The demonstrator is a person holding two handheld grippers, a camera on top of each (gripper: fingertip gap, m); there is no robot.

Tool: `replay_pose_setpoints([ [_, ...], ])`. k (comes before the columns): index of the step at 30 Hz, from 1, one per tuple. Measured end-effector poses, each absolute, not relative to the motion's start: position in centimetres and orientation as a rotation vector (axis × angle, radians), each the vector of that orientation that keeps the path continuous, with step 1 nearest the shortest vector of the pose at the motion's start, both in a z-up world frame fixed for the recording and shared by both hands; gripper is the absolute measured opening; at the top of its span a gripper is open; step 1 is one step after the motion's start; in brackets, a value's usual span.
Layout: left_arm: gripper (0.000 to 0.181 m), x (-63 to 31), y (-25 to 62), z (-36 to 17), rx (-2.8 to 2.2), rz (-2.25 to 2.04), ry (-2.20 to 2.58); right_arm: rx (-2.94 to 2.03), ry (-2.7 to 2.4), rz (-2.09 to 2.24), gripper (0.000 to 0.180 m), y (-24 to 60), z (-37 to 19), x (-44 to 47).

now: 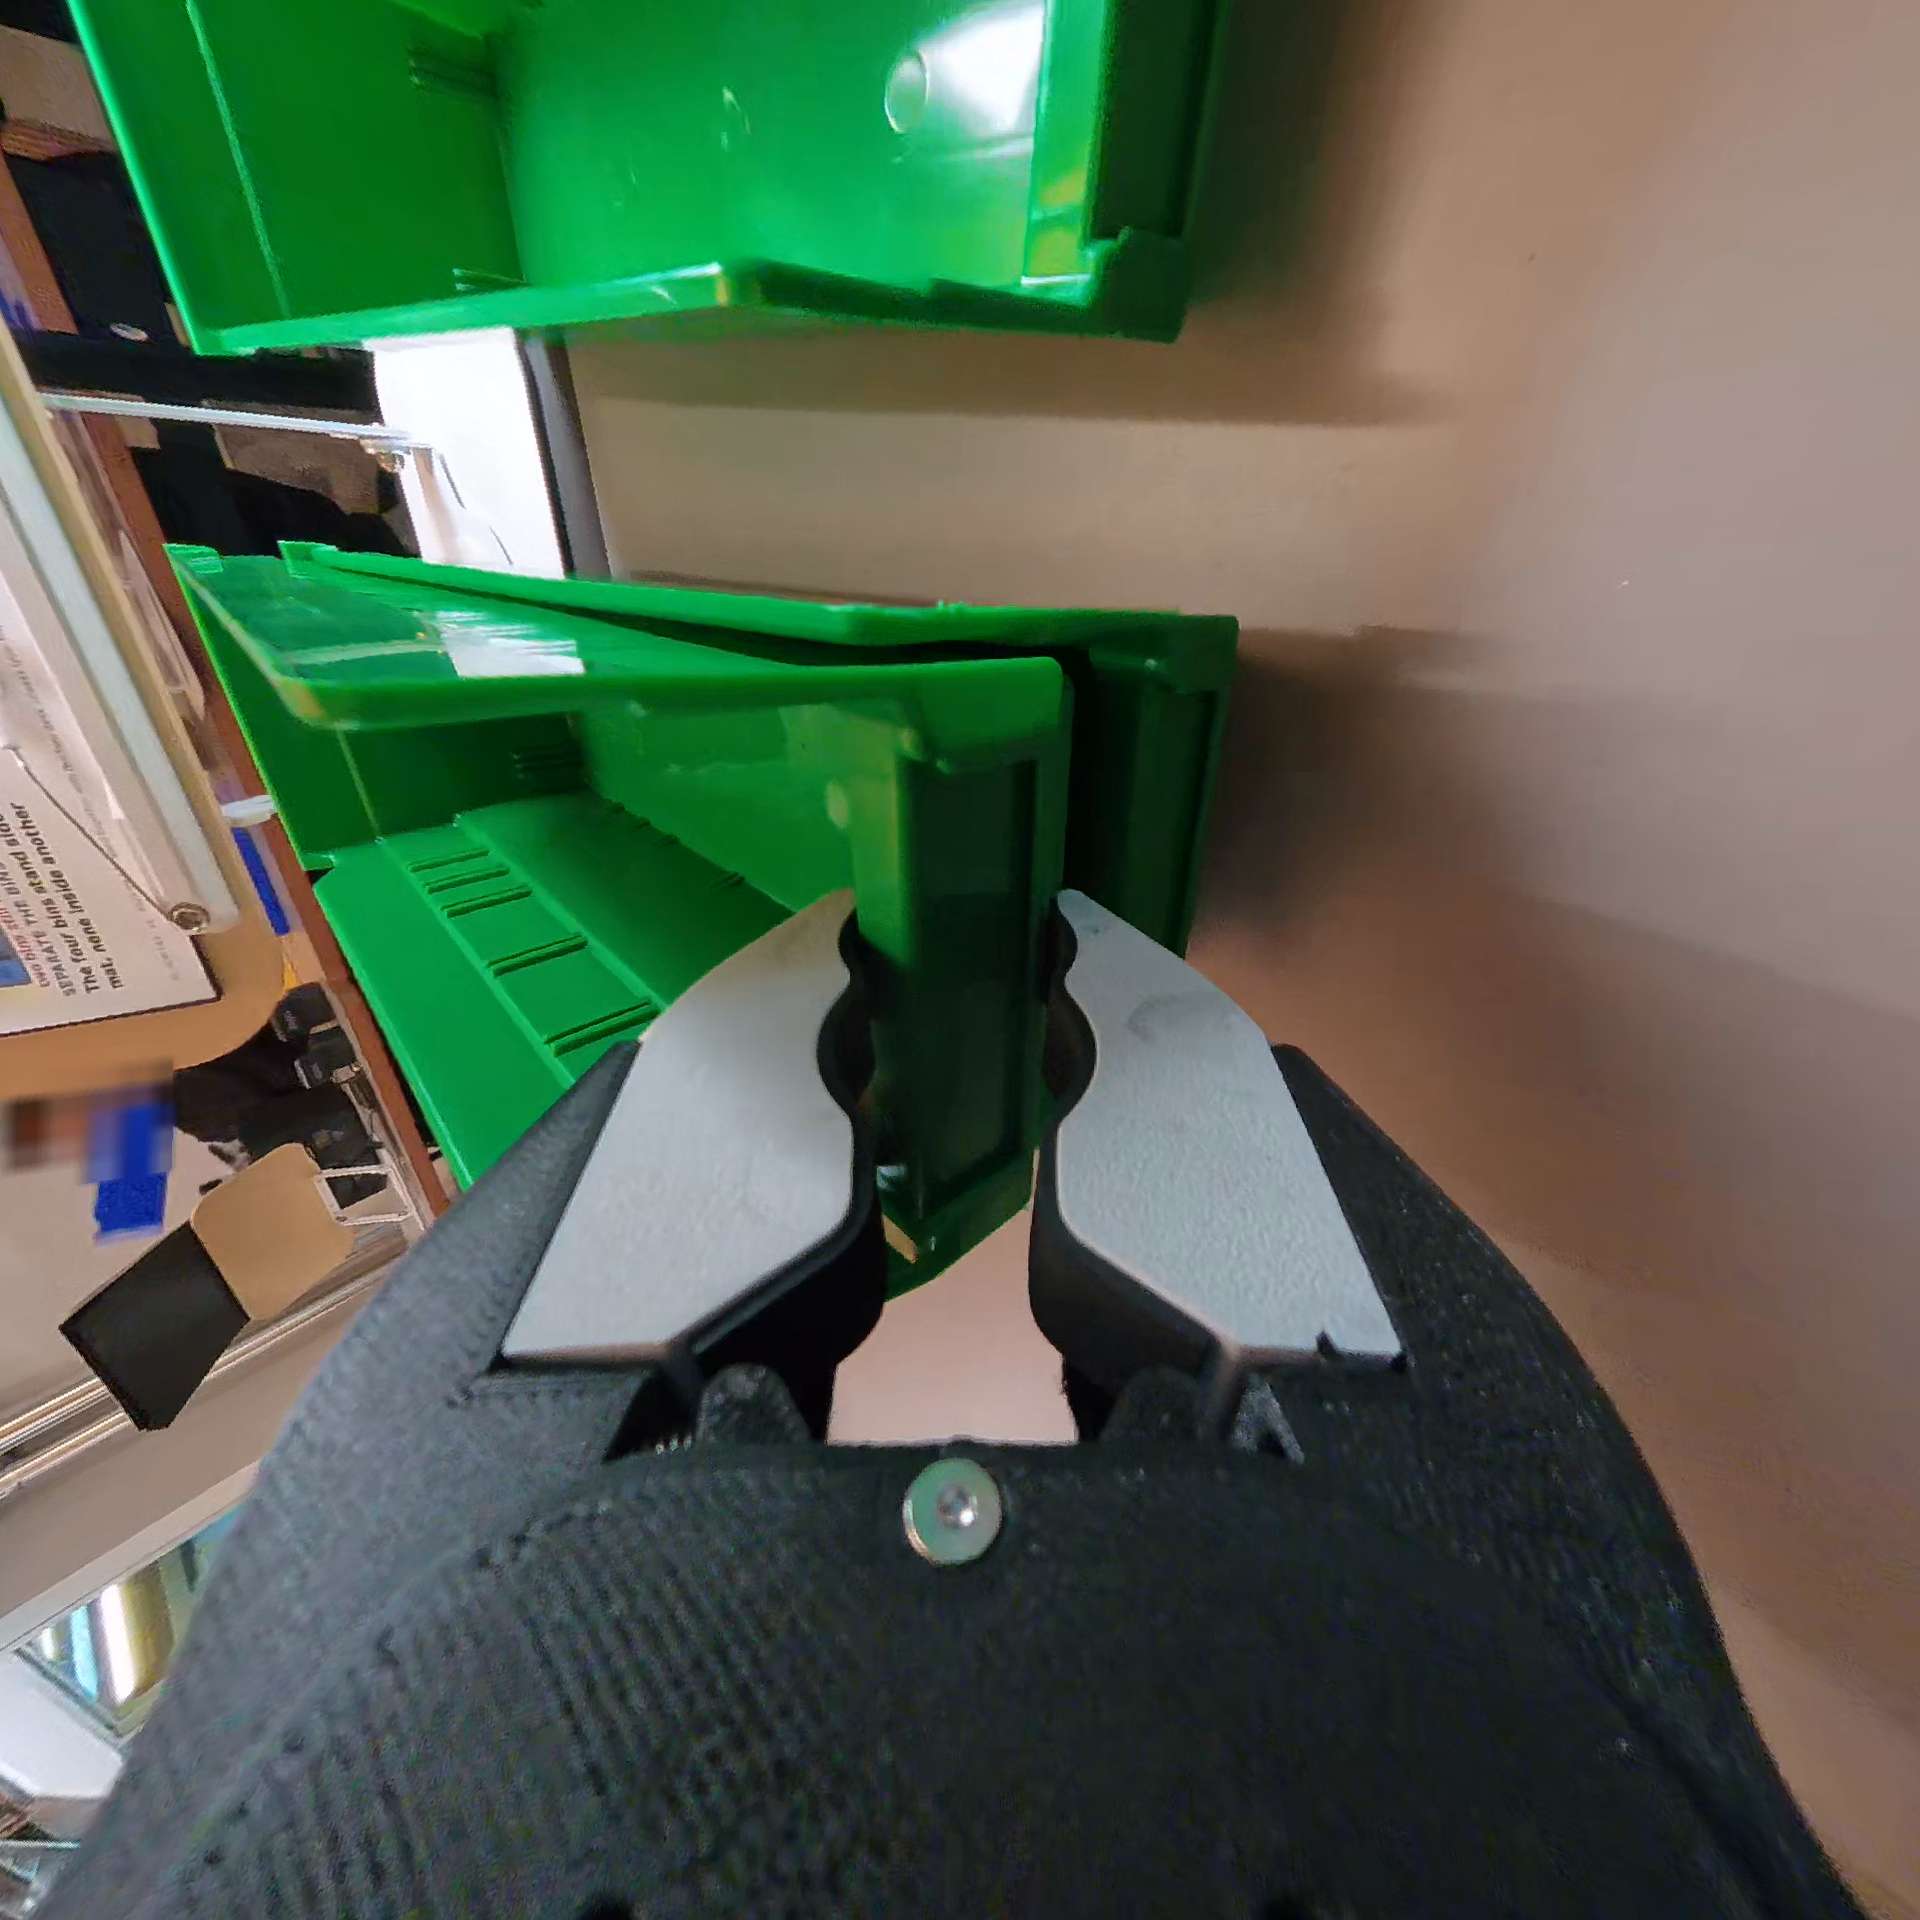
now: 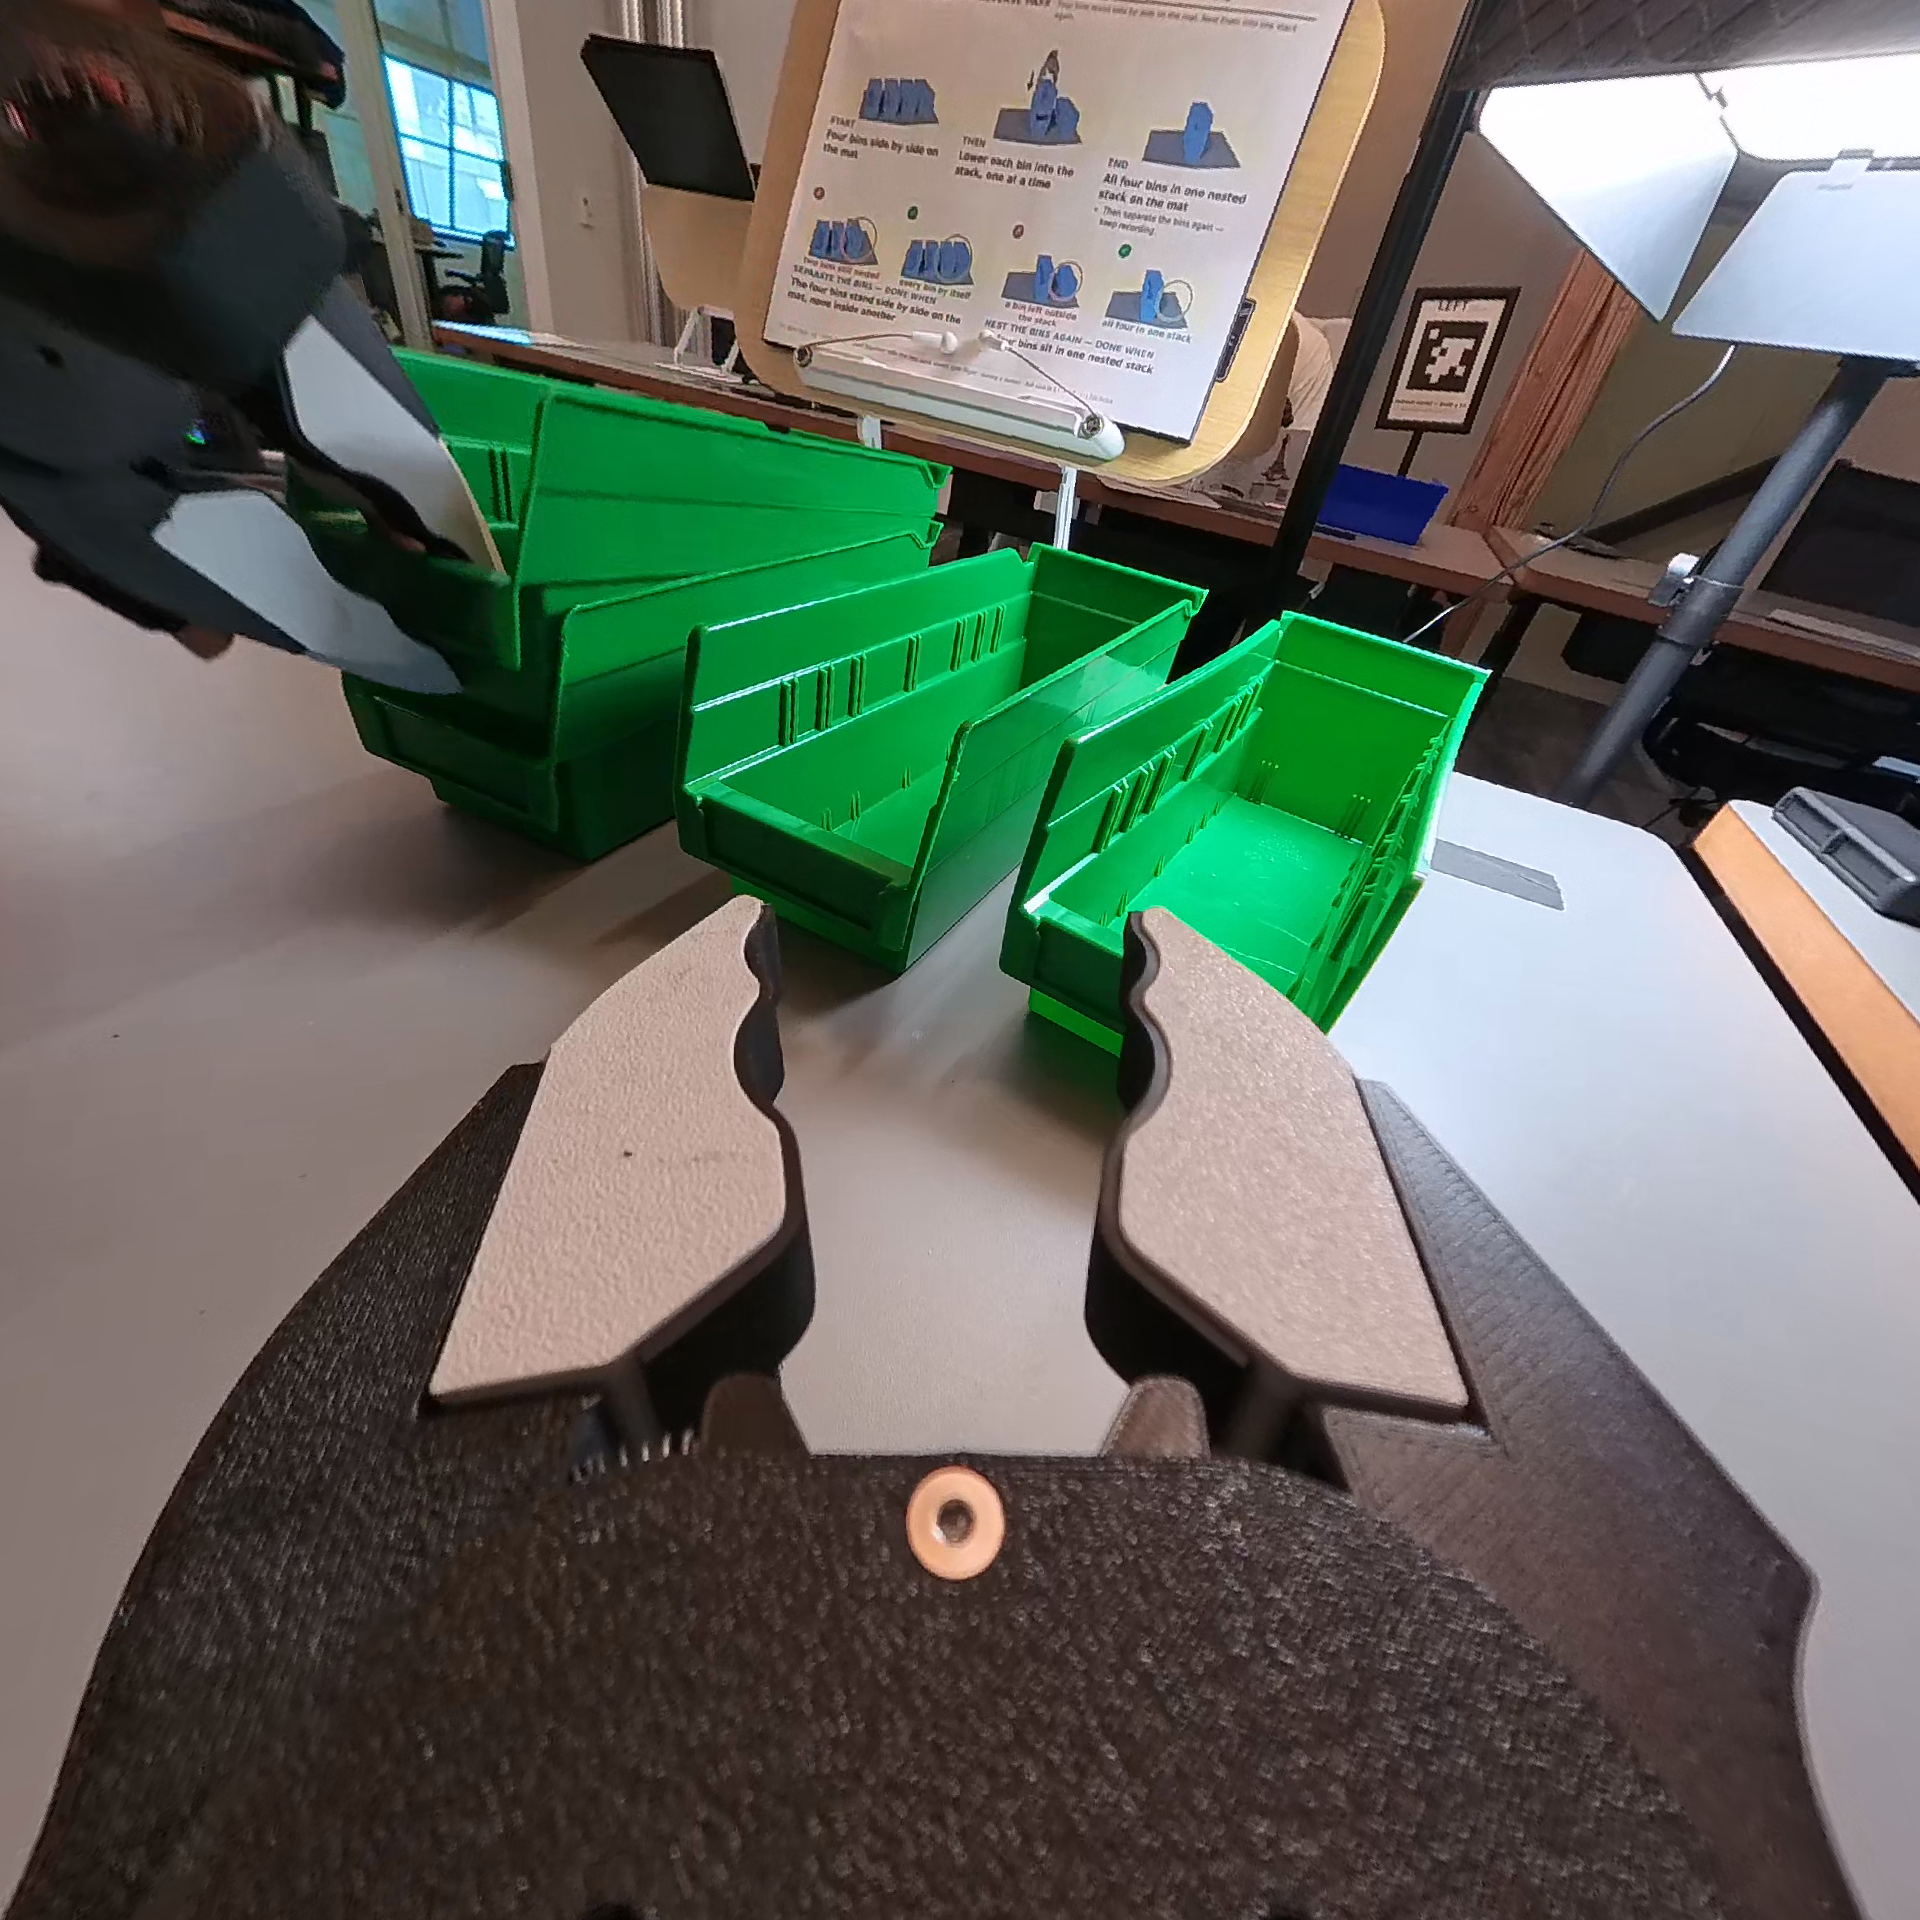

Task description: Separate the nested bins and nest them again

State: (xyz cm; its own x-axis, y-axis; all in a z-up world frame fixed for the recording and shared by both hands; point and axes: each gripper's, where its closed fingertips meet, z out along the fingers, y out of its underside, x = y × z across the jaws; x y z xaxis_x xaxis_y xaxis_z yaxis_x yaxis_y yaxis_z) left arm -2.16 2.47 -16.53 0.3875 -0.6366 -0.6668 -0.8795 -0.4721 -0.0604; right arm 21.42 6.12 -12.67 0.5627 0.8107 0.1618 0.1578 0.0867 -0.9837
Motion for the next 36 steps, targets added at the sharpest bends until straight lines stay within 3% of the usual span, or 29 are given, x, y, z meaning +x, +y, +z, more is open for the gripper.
replay_pose_setpoints([
  [11, 0.043, -1.4, 2.0, -16.1, -2.187, 0.627, 1.182, -1.431, -0.895, 0.593, 0.062, 6.1, -12.8, 21.4],
  [24, 0.044, -2.0, -3.7, -7.1, -1.842, 0.035, 0.618, -1.459, -0.953, 0.587, 0.062, 6.1, -13.4, 20.8],
  [36, 0.043, -10.2, -11.3, -12.4, -1.866, -0.02, 0.296, -1.429, -1.614, 0.019, 0.061, 13.2, -18.1, 18.6],
])
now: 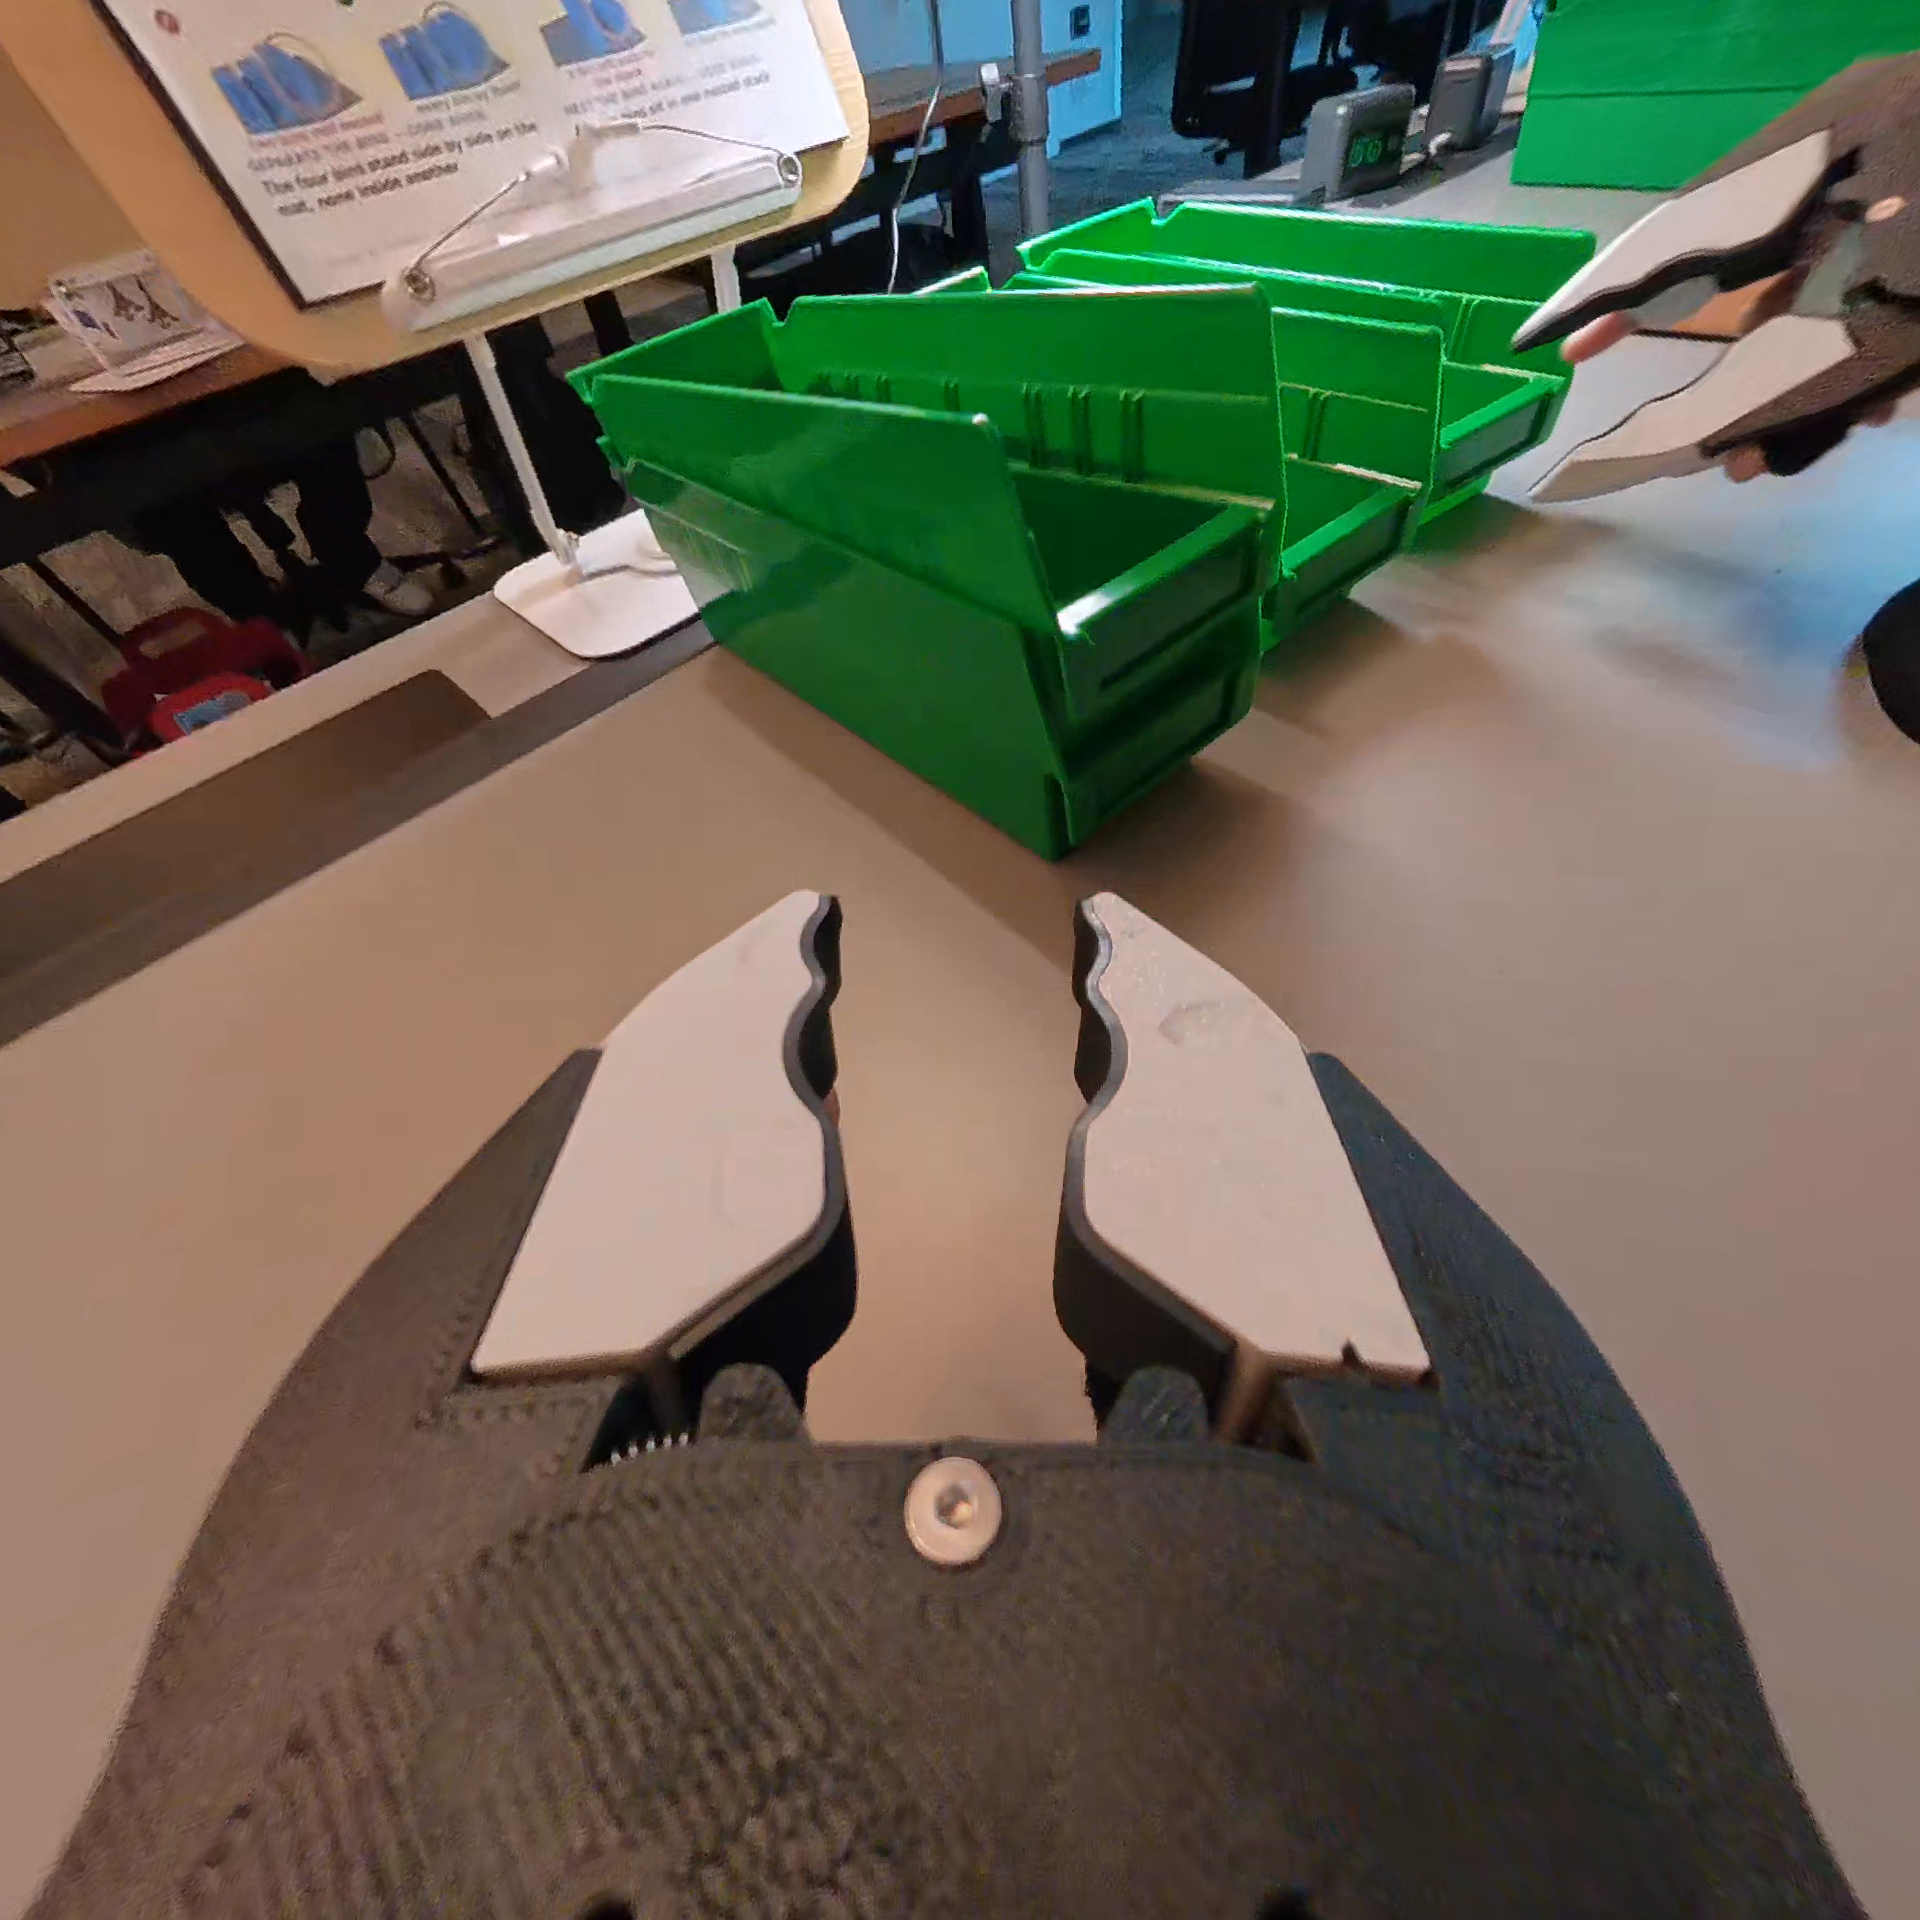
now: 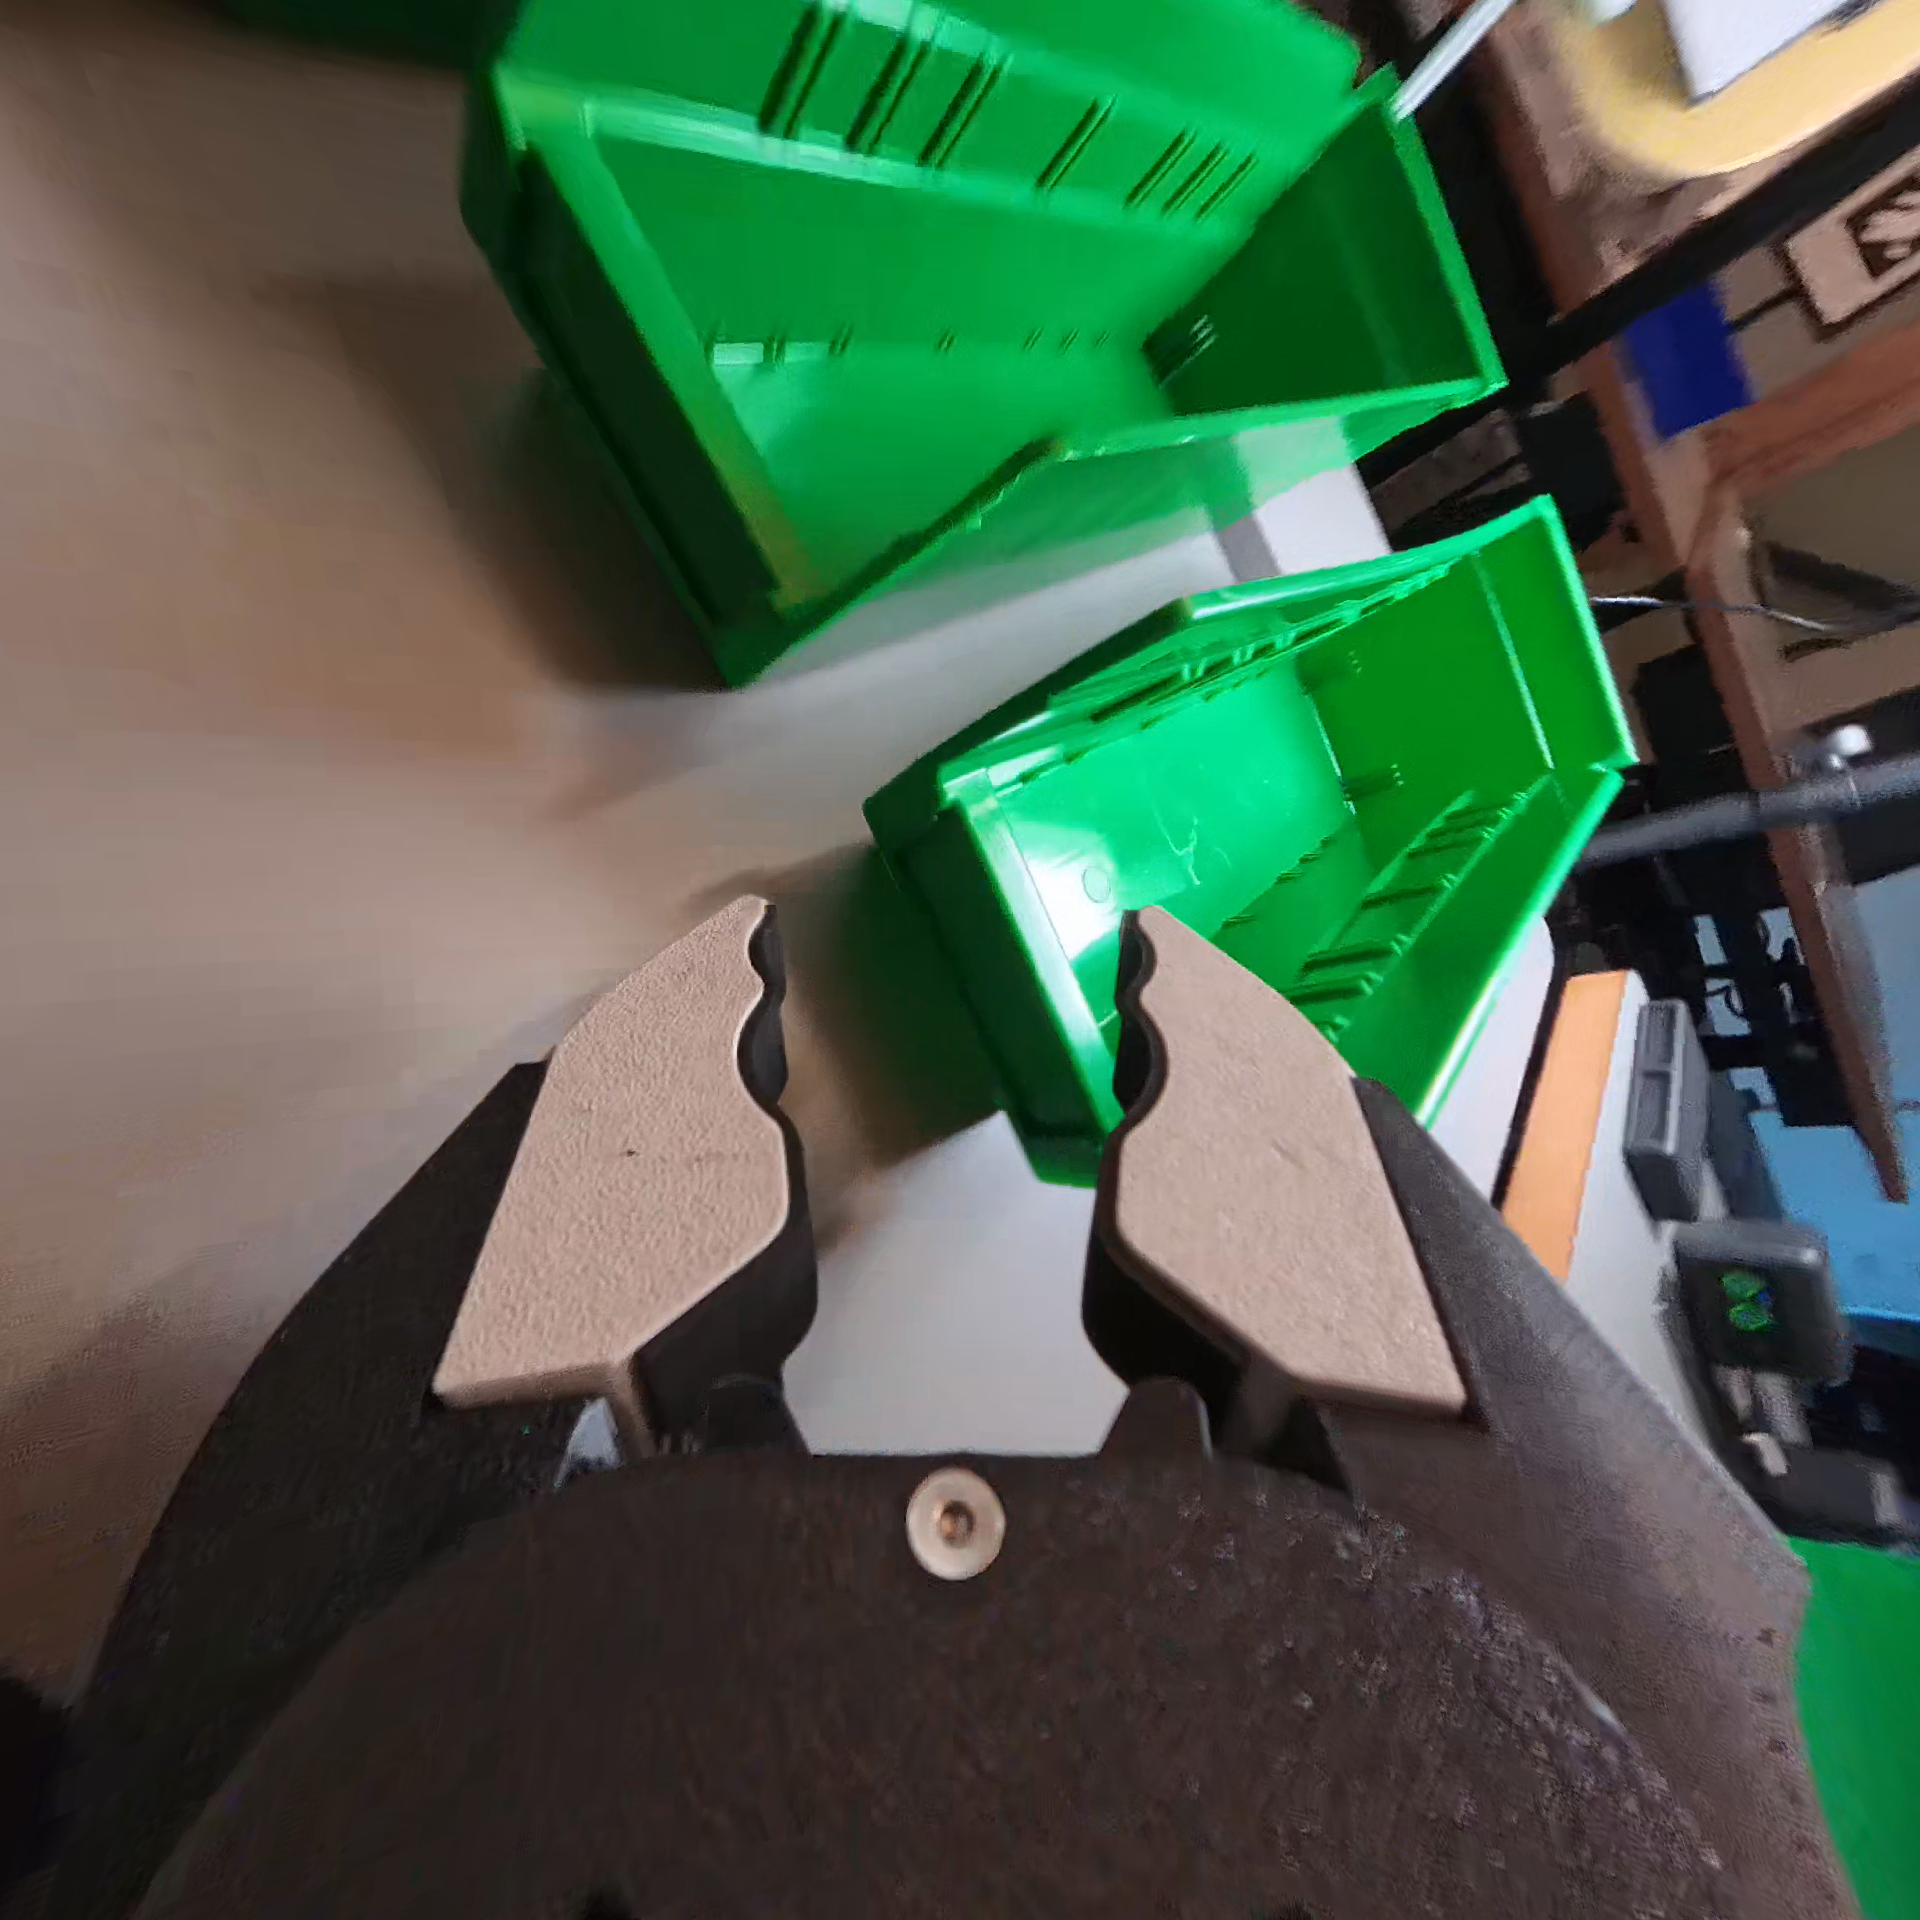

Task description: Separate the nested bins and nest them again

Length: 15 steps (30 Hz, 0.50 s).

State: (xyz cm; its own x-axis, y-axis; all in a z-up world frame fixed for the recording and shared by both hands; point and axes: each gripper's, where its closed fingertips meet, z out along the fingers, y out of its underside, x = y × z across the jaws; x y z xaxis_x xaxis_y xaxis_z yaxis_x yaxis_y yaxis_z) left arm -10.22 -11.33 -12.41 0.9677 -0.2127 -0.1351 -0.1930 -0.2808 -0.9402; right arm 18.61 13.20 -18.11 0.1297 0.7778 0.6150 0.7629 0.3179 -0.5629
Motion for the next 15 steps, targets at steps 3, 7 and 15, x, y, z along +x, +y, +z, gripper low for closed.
replay_pose_setpoints([
  [3, 0.042, -10.7, -12.3, -12.9, -1.837, -0.016, 0.263, -1.397, -1.813, -0.156, 0.06, 15.2, -19.9, 18.4],
  [7, 0.041, -11.5, -12.7, -13.6, -1.816, 0.012, 0.24, -1.383, -1.972, -0.314, 0.053, 17.0, -21.6, 18.3],
  [15, 0.04, -11.1, -12.5, -14.8, -1.837, -0.014, 0.25, -1.37, -2.029, -0.387, 0.029, 18.1, -22.4, 18.8],
])
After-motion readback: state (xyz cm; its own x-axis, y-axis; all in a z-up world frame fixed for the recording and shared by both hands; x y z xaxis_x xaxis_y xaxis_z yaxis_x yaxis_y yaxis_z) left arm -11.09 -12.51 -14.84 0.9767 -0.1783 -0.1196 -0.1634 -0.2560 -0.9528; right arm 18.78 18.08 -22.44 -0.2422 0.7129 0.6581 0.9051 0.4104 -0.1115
